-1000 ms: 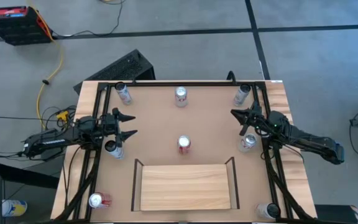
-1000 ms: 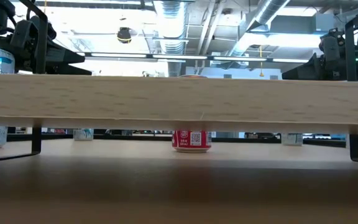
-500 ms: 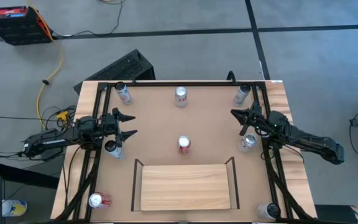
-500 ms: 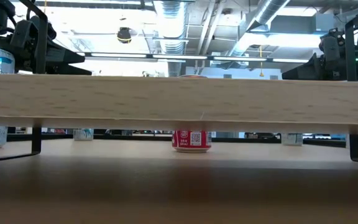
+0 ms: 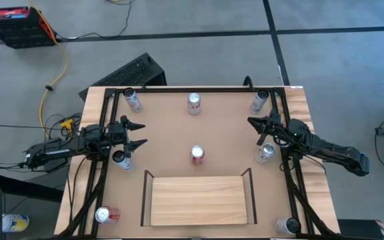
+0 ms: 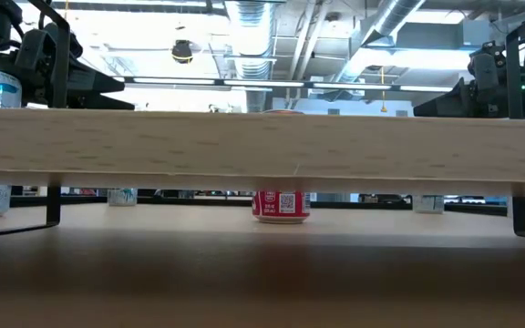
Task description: Place canned beverage on shelf
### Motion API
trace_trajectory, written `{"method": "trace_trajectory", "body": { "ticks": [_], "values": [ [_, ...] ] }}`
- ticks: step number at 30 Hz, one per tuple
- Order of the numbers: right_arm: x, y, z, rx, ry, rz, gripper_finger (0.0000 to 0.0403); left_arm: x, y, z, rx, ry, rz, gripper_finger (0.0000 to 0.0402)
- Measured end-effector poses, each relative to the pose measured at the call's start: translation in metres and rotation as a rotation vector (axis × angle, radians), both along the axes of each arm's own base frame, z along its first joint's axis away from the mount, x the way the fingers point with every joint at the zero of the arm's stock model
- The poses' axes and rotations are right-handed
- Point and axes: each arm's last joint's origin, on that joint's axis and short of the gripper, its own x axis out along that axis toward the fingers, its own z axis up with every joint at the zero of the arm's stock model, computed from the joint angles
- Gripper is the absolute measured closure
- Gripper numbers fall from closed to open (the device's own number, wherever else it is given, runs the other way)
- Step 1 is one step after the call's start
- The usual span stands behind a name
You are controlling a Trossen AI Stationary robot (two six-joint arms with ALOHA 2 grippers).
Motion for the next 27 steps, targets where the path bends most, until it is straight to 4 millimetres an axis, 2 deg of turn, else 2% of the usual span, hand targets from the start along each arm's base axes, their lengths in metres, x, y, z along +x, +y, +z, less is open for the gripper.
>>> {"method": "trace_trajectory", "body": {
  "ticks": [2,6,7,10,15,20,24,27],
  "values": [
    [0.0,0.0,0.0,0.0,0.0,0.0,0.0341,0.0,0.0,0.0,-0.049,-0.014,-0.01,0.007],
    [0.0,0.0,0.0,0.0,0.0,0.0,0.0341,0.0,-0.002,0.0,-0.345,-0.076,-0.072,0.007],
    [0.0,0.0,0.0,0.0,-0.001,0.0,0.0341,0.0,-0.001,0.0,-0.374,-0.091,-0.059,0.007],
    [0.0,0.0,0.0,0.0,0.0,0.0,0.0341,-0.001,0.002,0.001,-0.392,-0.131,0.048,0.007],
    [0.0,0.0,0.0,0.0,-0.001,0.0,0.0341,-0.001,0.003,0.004,-0.448,-0.186,0.092,0.007],
    [0.0,0.0,0.0,-0.001,-0.003,0.0,0.0341,-0.002,0.001,0.013,-0.428,-0.267,0.002,0.007],
    [0.0,0.0,0.0,0.002,-0.005,0.002,0.0341,-0.004,-0.001,0.024,-0.327,-0.343,-0.079,0.007],
    [0.0,0.0,0.0,0.056,-0.035,0.001,0.0341,-0.004,-0.002,0.025,-0.292,-0.339,-0.099,0.007]
  ]
}}
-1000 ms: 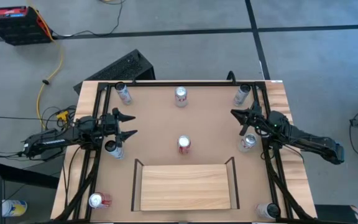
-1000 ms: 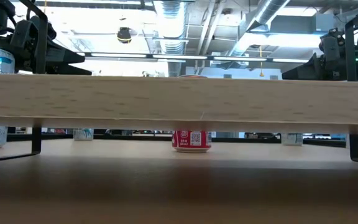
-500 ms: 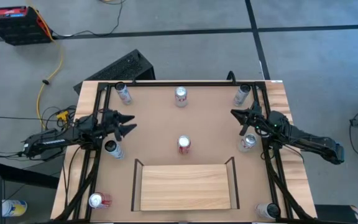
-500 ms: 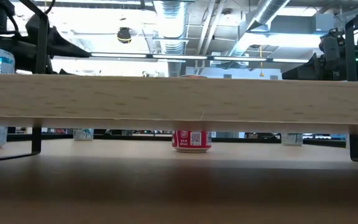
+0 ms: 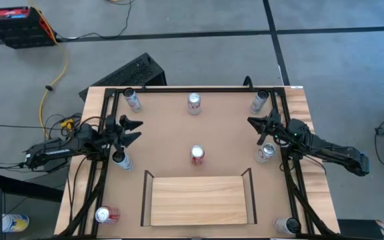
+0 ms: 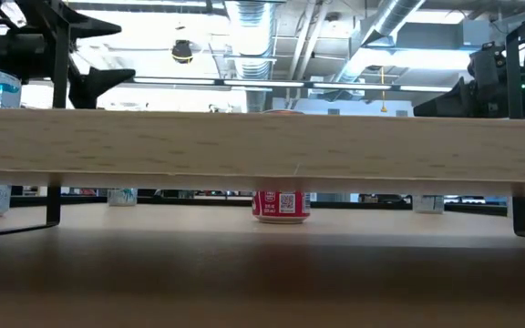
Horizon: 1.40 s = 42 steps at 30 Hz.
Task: Place canned beverage on shelf
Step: Put the top silver soda can on the shelf
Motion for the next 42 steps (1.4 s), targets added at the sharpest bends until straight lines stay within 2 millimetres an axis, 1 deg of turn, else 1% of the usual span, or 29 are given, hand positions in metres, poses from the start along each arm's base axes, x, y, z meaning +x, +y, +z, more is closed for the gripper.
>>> {"method": "trace_trajectory", "body": {
  "ticks": [6,9,11,15,17,19,21,25,29,32,36,42],
  "values": [
    [0.0,0.0,0.0,0.028,-0.019,-0.001,0.0341,0.0,0.0,0.0,0.168,0.036,0.041,0.007],
    [0.0,0.0,0.003,0.061,-0.075,0.0,0.0341,0.0,0.001,0.0,0.222,0.052,0.097,0.007],
    [0.0,0.0,0.007,0.061,-0.124,0.022,0.0341,-0.001,0.003,0.0,0.225,0.062,0.168,0.007],
    [0.0,0.002,0.018,0.016,-0.226,0.087,0.0341,-0.002,0.006,0.0,0.146,0.059,0.272,0.007],
    [-0.001,0.003,0.023,-0.009,-0.272,0.113,0.0341,-0.002,0.005,0.0,0.148,0.059,0.253,0.007],
    [-0.001,0.004,0.027,-0.037,-0.299,0.126,0.0341,-0.001,0.004,0.0,0.186,0.056,0.192,0.007],
    [-0.002,0.005,0.029,-0.066,-0.308,0.141,0.0341,-0.001,0.002,0.0,0.187,0.047,0.146,0.007],
    [-0.002,0.009,0.034,-0.127,-0.349,0.17,0.0341,-0.001,0.002,0.001,0.213,0.045,0.131,0.007],
    [-0.003,0.013,0.041,-0.184,-0.395,0.2,0.0341,-0.001,0.002,0.007,0.274,0.0,0.167,0.007],
    [-0.001,0.015,0.044,-0.209,-0.368,0.226,0.0341,0.0,0.003,0.012,0.311,-0.02,0.234,0.007],
    [0.005,0.018,0.055,-0.251,-0.32,0.258,0.0341,0.01,0.006,0.016,0.326,0.062,0.266,0.007],
    [0.024,0.02,0.083,-0.345,-0.217,0.289,0.0341,0.027,0.01,0.032,0.39,0.147,0.267,0.007]
  ]
}}
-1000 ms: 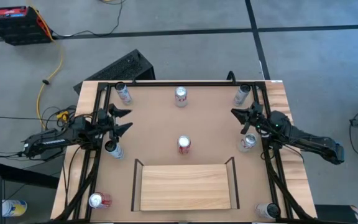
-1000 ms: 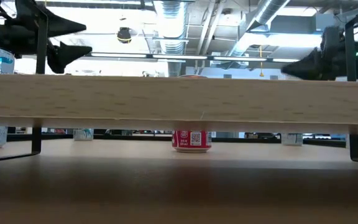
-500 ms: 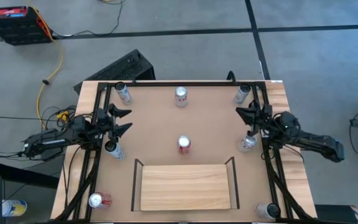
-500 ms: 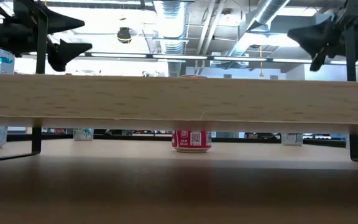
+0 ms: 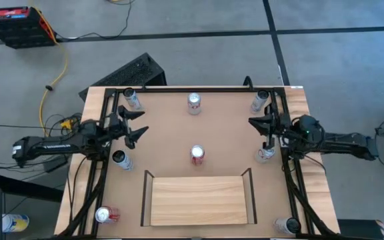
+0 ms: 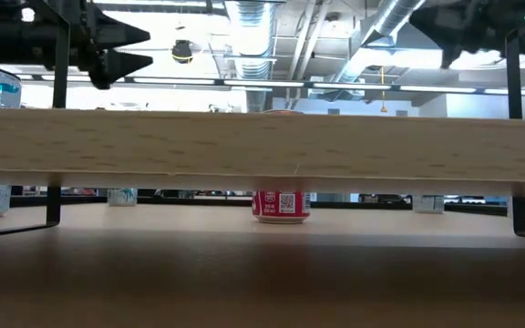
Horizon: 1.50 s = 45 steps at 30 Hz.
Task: Place canned beverage on shelf
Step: Put the top silver soda can on the shelf
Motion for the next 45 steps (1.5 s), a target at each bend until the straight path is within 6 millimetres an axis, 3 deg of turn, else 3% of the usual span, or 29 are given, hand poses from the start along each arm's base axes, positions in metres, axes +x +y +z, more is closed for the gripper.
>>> {"method": "trace_trajectory", "body": {
  "ticks": [4,10,18,25,33,39,45],
  "values": [
    [0.015,0.001,0.013,-0.067,0.11,0.004,0.0341,0.009,0.002,0.019,0.018,0.009,-0.003,0.007],
    [0.032,-0.003,0.011,-0.072,0.292,-0.048,0.0341,0.034,0.006,0.033,0.015,0.18,-0.006,0.007],
    [0.046,-0.008,0.006,-0.083,0.369,-0.087,0.0335,0.053,0.036,0.07,-0.06,0.436,0.28,0.007],
    [0.053,-0.01,0.003,-0.07,0.411,-0.132,0.0249,0.081,0.069,0.093,-0.065,0.511,0.115,0.0058],
    [0.058,-0.01,-0.006,-0.064,0.479,-0.126,0.0136,0.139,0.097,0.085,0.058,0.525,0.053,0.0052],
    [0.057,-0.01,-0.012,-0.015,0.528,-0.119,0.0124,0.177,0.116,0.063,0.069,0.556,0.015,0.0052],
    [0.05,-0.007,-0.009,0.162,0.66,-0.106,0.0124,0.189,0.12,0.056,0.062,0.568,-0.047,0.0052]
  ]
}}
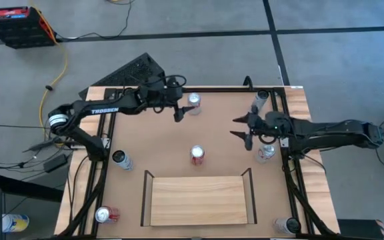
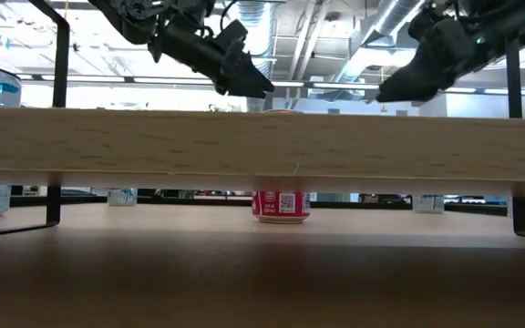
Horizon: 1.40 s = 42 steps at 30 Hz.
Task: Place canned beverage on shelf
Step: Put the top silver soda can on the shelf
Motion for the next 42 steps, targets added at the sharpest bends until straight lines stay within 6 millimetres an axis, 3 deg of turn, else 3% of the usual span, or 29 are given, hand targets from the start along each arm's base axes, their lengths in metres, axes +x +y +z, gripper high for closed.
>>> {"method": "trace_trajectory", "body": {
  "ticks": [5,10,15,23,37,42],
  "values": [
    [-0.011,0.009,0.024,0.16,0.185,-0.028,0.0124,-0.007,-0.004,0.009,0.018,0.0,-0.011,0.0053],
    [-0.011,0.017,0.042,0.18,0.187,0.011,0.0124,-0.002,0.003,0.005,0.055,-0.01,-0.008,0.0059],
    [-0.011,0.021,0.042,0.171,0.188,0.037,0.0124,0.014,0.025,-0.022,0.043,-0.055,0.028,0.006],
    [-0.011,0.025,0.042,0.144,0.199,0.072,0.0124,0.017,0.06,-0.058,-0.099,-0.091,0.087,0.0061],
    [-0.011,0.019,0.042,0.101,0.207,0.055,0.0124,0.02,0.065,-0.073,-0.063,-0.041,0.066,0.0061],
    [-0.011,0.018,0.042,0.101,0.203,0.047,0.0124,0.026,0.069,-0.095,-0.085,0.006,0.055,0.0061]
  ]
}}
